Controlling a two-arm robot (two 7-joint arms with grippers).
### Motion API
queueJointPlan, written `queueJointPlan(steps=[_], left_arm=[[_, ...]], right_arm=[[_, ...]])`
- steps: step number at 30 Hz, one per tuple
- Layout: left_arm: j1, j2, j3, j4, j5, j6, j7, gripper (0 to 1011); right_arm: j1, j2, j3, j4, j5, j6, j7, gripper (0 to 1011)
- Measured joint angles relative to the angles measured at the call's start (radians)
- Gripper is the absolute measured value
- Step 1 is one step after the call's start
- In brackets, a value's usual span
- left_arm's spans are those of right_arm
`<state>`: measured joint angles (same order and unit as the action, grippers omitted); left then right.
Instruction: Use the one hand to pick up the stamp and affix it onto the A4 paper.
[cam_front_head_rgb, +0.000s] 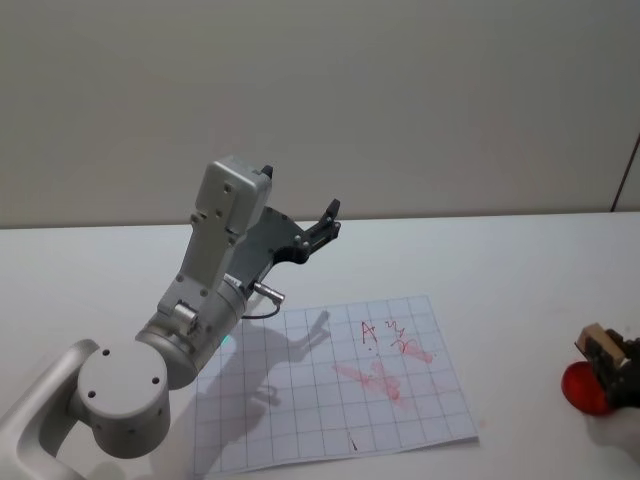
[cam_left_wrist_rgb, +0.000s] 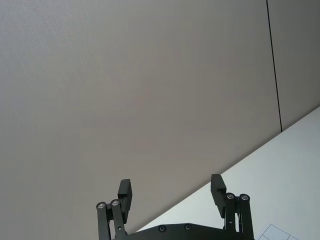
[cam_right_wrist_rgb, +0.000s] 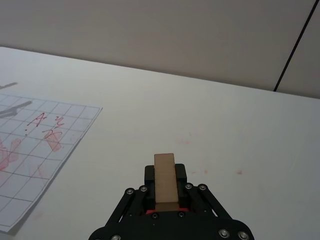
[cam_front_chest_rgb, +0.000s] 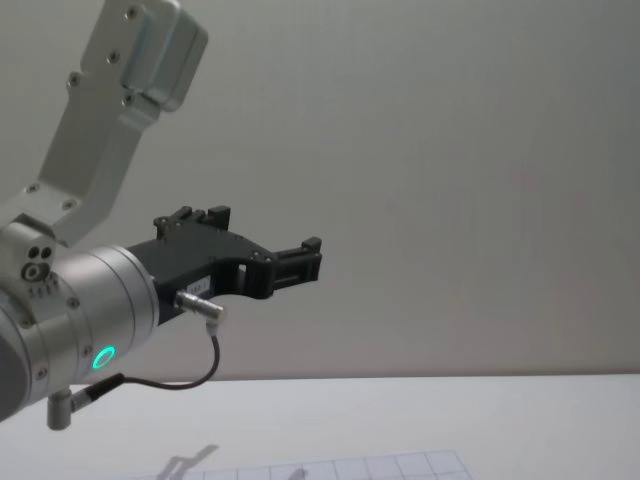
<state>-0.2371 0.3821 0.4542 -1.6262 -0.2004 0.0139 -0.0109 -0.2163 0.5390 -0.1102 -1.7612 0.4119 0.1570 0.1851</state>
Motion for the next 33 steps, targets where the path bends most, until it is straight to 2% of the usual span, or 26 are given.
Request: queueJointPlan(steps=[11,24,33], left_arm=[[0.000,0.000,0.000,0.000,0.000,0.000,0.000,1001],[0.000,0.000,0.000,0.000,0.000,0.000,0.000,1001],[0.000,0.000,0.000,0.000,0.000,0.000,0.000,1001]], right_arm=[[-0.009,-0.002,0.001,0.001,0.004,0.016,-0.004,220],[0.047,-0.036,-0.021,0.039,-0.026,0.045,0.028,220],[0.065,-0.048,-0.031,0.054,-0.040,0.072,0.041,220]])
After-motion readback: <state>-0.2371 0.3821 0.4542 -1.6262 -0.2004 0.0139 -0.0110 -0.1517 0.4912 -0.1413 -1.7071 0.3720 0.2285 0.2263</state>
